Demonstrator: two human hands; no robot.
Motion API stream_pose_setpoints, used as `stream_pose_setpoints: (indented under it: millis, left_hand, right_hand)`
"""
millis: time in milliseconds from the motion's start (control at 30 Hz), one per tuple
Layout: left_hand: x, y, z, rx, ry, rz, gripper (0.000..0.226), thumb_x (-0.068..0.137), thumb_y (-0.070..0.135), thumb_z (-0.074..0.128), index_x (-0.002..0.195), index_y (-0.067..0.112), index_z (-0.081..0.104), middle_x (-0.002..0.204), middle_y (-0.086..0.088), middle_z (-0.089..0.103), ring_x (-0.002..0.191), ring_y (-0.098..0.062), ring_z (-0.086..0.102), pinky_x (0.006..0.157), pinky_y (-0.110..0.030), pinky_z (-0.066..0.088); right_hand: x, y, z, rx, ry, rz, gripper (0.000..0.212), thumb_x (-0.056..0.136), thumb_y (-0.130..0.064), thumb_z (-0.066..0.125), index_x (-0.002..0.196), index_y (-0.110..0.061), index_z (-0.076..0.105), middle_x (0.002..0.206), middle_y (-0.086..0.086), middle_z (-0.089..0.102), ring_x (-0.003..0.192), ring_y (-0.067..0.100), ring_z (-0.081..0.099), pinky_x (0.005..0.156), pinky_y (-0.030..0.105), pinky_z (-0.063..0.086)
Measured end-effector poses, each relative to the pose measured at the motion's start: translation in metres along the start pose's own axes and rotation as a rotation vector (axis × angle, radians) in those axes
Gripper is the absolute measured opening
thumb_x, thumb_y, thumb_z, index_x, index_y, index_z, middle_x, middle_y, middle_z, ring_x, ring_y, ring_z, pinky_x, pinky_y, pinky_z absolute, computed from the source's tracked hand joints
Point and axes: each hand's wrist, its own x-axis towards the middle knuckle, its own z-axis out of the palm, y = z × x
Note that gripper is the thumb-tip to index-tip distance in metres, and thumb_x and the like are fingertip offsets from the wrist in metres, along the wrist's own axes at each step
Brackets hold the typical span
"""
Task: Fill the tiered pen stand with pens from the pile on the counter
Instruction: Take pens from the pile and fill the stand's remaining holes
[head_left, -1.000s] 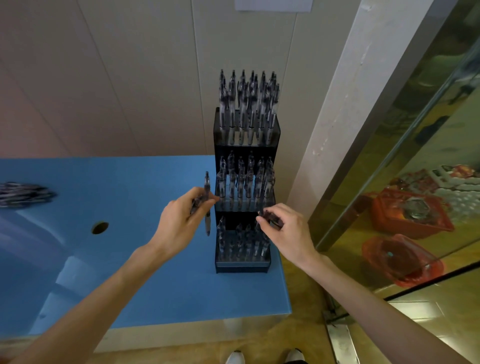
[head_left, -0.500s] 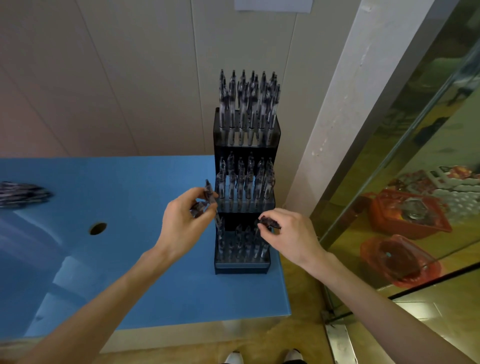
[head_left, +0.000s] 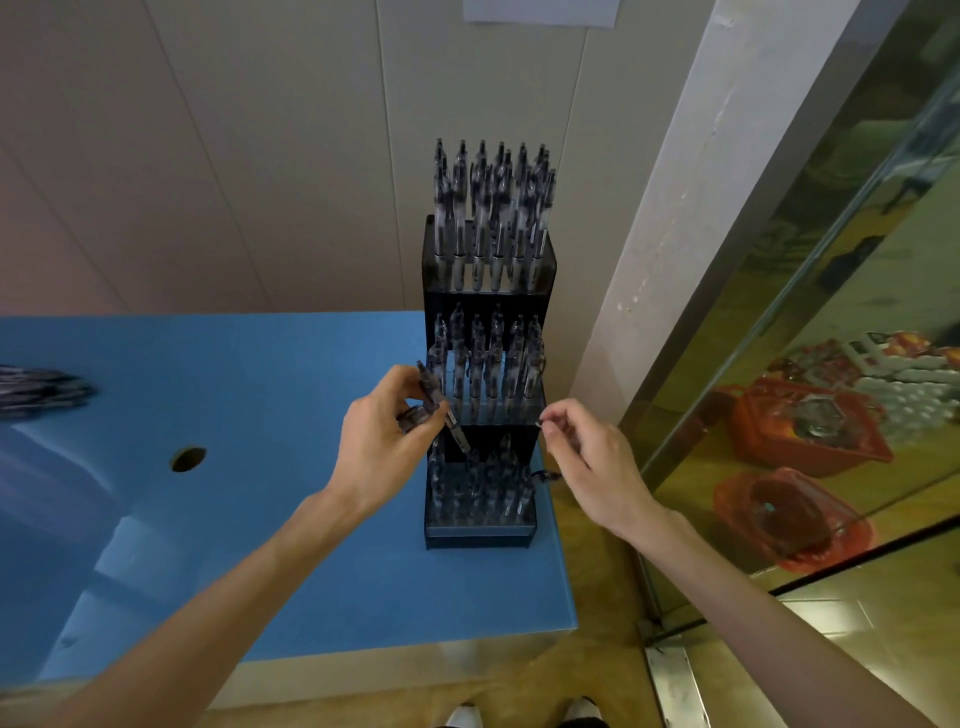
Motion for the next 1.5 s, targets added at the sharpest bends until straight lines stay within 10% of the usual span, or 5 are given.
stream_pose_setpoints:
  millis: [533, 1500]
  left_hand:
    - [-0.007, -0.027, 0.007, 0.434, 0.036, 0.209, 0.011, 0.092, 0.038, 0.073, 0.094, 0.027, 0.073, 0.086, 0.019, 0.070, 0.068, -0.004, 0.061, 0.057, -0.031, 0.055]
    - [-0.003, -0.040, 0.019, 0.657, -0.048, 0.141, 0.011, 0.089, 0.037, 0.077, 0.088, 0.026, 0.080, 0.069, 0.011, 0.072, 0.060, -0.018, 0.066, 0.049, -0.024, 0.044]
  right_hand:
    - [0.001, -0.001, -0.010, 0.316, 0.394, 0.062, 0.021, 0.095, -0.015, 0.070, 0.115, -0.010, 0.073, 0.103, -0.007, 0.074, 0.094, 0.007, 0.070, 0.082, 0.018, 0.055]
    - [-0.025, 0.039, 0.017, 0.235, 0.332, 0.174, 0.020, 0.094, -0.013, 0.071, 0.113, -0.015, 0.073, 0.097, -0.010, 0.073, 0.088, 0.004, 0.069, 0.077, 0.016, 0.056]
